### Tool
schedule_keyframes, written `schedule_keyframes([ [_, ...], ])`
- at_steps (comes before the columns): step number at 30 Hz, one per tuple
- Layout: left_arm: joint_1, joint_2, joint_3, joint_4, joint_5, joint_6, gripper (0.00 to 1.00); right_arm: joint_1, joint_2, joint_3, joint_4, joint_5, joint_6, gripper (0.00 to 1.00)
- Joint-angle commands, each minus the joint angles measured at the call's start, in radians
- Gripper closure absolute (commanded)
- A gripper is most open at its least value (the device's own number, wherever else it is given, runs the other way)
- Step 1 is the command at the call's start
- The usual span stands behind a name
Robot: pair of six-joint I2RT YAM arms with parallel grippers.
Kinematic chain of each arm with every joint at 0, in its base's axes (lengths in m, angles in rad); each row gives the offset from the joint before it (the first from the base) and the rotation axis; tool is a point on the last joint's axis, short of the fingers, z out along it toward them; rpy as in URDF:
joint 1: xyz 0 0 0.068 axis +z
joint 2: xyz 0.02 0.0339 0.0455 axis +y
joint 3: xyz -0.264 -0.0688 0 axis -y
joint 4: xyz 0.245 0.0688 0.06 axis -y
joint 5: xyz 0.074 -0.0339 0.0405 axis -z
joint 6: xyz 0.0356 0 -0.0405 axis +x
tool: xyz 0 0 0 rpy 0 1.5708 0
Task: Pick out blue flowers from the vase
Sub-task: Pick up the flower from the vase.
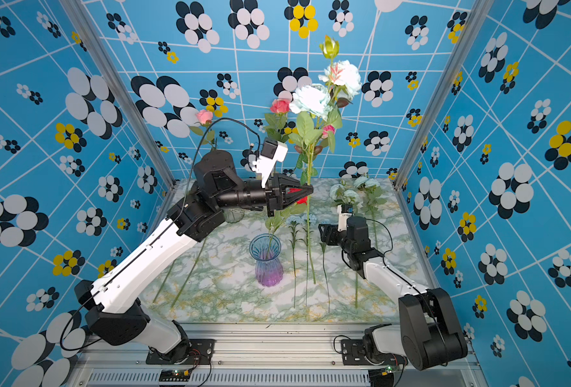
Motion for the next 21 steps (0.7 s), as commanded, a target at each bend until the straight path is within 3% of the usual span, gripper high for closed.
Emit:
schedule_keyframes([
  [1,-0.004,-0.028,-0.076,0.104,-0.05,0.046,1.0,0.01,-0.052,-0.019,-0.001,0.033,0.008,0.28],
  [7,-0.002,0.015,-0.116,0.139,-0.069,0.064,1.0,0.01,-0.203,0.008,-0.169,0.063,0.018,0.28],
  [15,0.0,0.069,-0.109,0.118,-0.091,0.08,1.0,0.01,-0.514,0.145,-0.498,-0.055,0.02,0.26],
  [21,0.005,0.089,-0.094,0.073,-0.101,0.097,1.0,0.01,-0.557,0.28,-0.62,-0.245,0.016,0.24],
])
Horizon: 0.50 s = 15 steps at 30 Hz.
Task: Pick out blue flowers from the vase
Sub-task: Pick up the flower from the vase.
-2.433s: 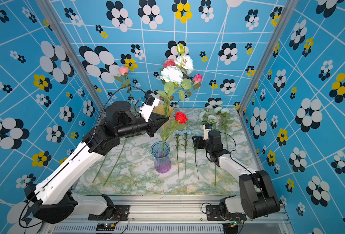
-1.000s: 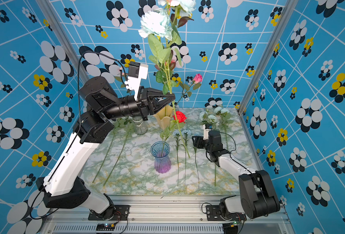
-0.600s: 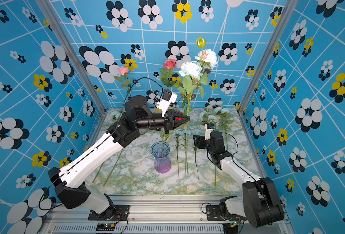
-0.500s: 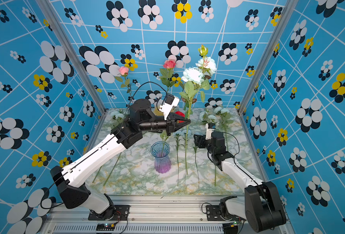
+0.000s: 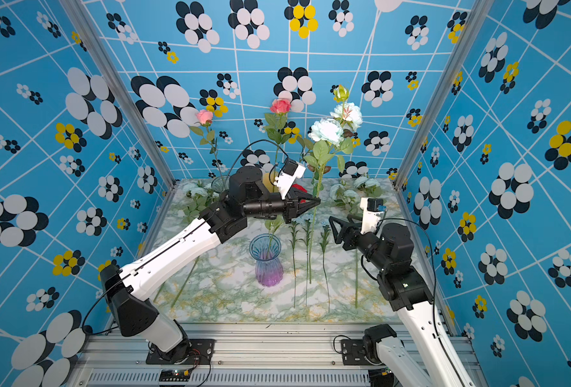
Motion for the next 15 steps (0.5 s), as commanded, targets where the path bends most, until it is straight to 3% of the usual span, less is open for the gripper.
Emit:
schedule_keyframes([
  [1,0.005,0.008,0.041,-0.015,-0.013,0.03,1.0,0.005,0.021,0.068,-0.127,-0.165,0.01,0.24],
  [7,0.004,-0.022,0.02,-0.001,0.001,0.018,1.0,0.005,0.087,0.134,-0.101,-0.302,0.031,0.3],
  [15,0.011,-0.032,0.003,0.023,0.034,-0.008,1.0,0.006,0.131,0.122,0.088,-0.408,0.161,0.48],
])
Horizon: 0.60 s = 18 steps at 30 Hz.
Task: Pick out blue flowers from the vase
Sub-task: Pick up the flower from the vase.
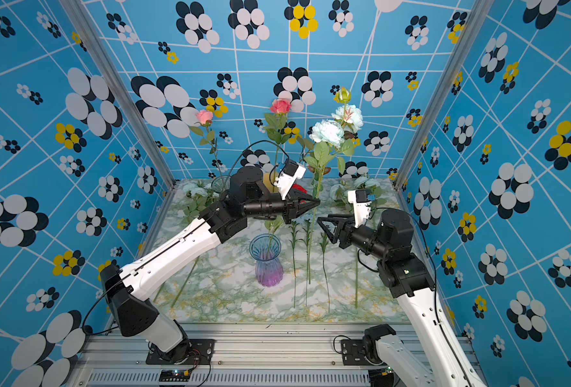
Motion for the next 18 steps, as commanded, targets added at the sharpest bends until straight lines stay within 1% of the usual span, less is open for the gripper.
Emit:
schedule_keyframes([
  [1,0.009,-0.024,0.001,0.048,0.038,-0.018,1.0,0.007,0.009,0.007,0.11,-0.079,0.069,0.49],
  [6,0.011,0.001,0.01,0.067,0.059,-0.037,1.0,0.012,0.019,0.018,0.125,-0.074,0.073,0.53],
  [11,0.011,-0.012,0.001,0.089,0.074,-0.051,1.0,0.016,0.034,0.012,0.091,-0.044,0.028,0.55],
  [15,0.012,-0.015,-0.002,0.104,0.091,-0.066,1.0,0.023,0.038,-0.013,0.139,-0.047,0.04,0.57],
  [18,0.012,-0.006,0.0,0.115,0.101,-0.075,1.0,0.053,0.043,-0.011,0.164,-0.043,0.036,0.6],
])
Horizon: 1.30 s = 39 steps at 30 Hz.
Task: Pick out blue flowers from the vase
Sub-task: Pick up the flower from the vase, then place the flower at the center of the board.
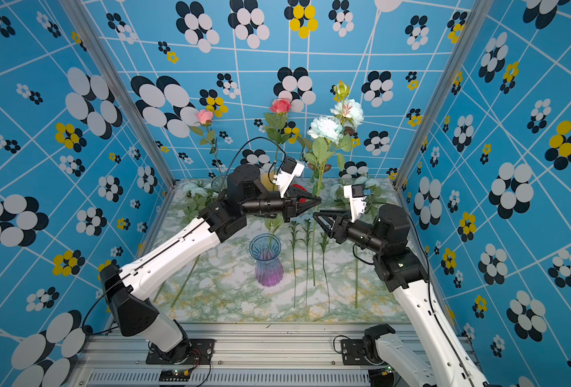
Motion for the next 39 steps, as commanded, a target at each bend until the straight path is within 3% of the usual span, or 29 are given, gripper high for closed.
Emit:
schedule_keyframes([
  [1,0.006,0.0,0.005,0.054,0.037,-0.018,1.0,0.039,0.004,-0.003,0.058,0.012,-0.018,0.61],
  [12,0.014,0.001,0.003,0.043,0.031,-0.016,1.0,0.096,-0.008,0.013,-0.001,0.126,-0.094,0.86],
  [19,0.019,0.003,0.001,0.053,0.043,-0.03,0.99,0.096,-0.024,0.037,-0.052,0.184,-0.121,0.95],
  [26,0.03,-0.048,-0.049,0.086,0.027,-0.032,0.5,0.094,-0.037,0.119,-0.273,0.391,-0.24,1.0],
  [30,0.042,-0.095,-0.088,0.111,0.018,-0.038,0.33,0.095,-0.039,0.176,-0.398,0.528,-0.308,1.0],
  [35,0.059,-0.177,-0.139,0.089,-0.029,-0.009,0.19,0.095,0.016,0.248,-0.54,0.766,-0.366,1.0],
  [39,0.083,-0.272,-0.19,0.022,-0.137,0.054,0.15,0.094,0.089,0.3,-0.635,0.966,-0.389,1.0],
])
